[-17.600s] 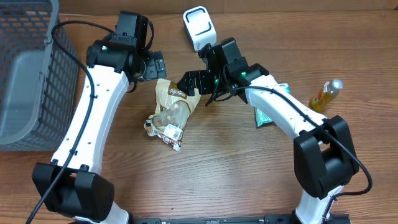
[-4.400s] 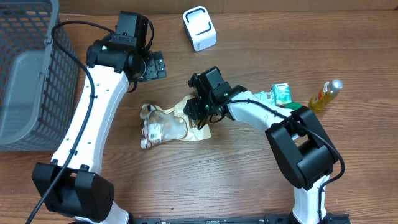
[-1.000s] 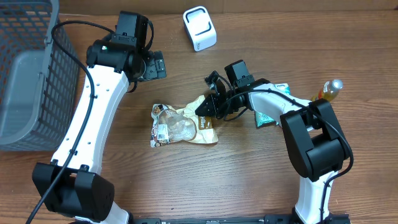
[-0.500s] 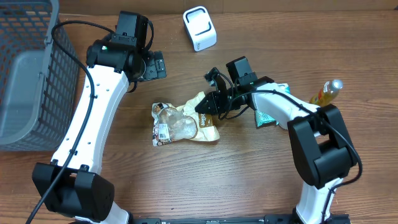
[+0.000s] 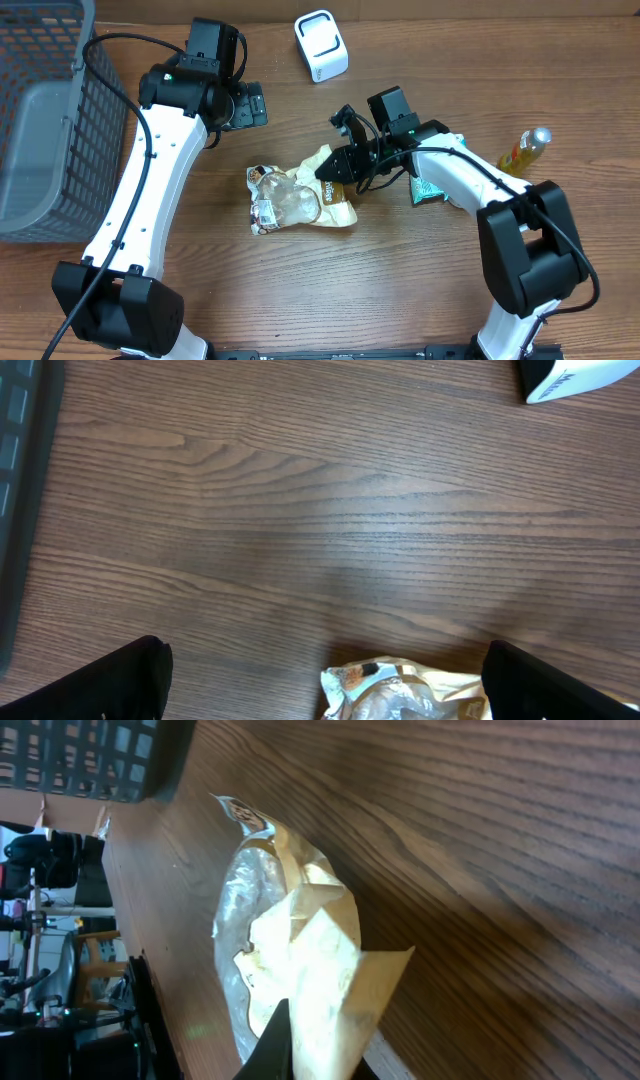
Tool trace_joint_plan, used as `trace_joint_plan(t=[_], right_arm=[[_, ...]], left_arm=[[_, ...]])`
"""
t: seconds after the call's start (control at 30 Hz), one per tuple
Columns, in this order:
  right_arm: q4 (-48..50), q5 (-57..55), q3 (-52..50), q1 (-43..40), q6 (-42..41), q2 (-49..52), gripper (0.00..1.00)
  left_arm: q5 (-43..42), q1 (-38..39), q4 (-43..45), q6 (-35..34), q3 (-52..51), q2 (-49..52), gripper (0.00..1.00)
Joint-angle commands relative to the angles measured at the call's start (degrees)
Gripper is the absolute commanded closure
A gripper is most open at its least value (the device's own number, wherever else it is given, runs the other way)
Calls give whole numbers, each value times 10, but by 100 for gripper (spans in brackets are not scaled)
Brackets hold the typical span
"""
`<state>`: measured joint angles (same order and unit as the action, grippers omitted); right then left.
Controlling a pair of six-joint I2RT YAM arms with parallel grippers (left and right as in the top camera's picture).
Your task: Scan the item barcode
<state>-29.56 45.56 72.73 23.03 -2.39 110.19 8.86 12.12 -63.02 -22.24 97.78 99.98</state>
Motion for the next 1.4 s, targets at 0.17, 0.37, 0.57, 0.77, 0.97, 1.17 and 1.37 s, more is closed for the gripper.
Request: trace_joint_plan(t=[0.17, 0.37, 0.57, 0.77, 0.97, 1.17, 1.37], right_arm=[[-2, 0, -3, 1, 15, -28, 96], [-8, 0, -3, 1, 28, -28, 96], [-8, 0, -3, 1, 33, -28, 96], [-8, 8, -3, 1, 44, -28, 96], [-8, 8, -3, 1, 44, -28, 96], [-8, 8, -3, 1, 44, -28, 96], [-8, 8, -3, 1, 44, -28, 96]], left_arm=[[5, 3, 0, 9, 10, -7, 0], [5, 3, 0, 9, 10, -7, 0], [5, 3, 0, 9, 10, -7, 0], [5, 3, 0, 9, 10, -7, 0], [5, 3, 0, 9, 10, -7, 0], [5, 3, 0, 9, 10, -7, 0], [5, 3, 0, 9, 10, -7, 0]])
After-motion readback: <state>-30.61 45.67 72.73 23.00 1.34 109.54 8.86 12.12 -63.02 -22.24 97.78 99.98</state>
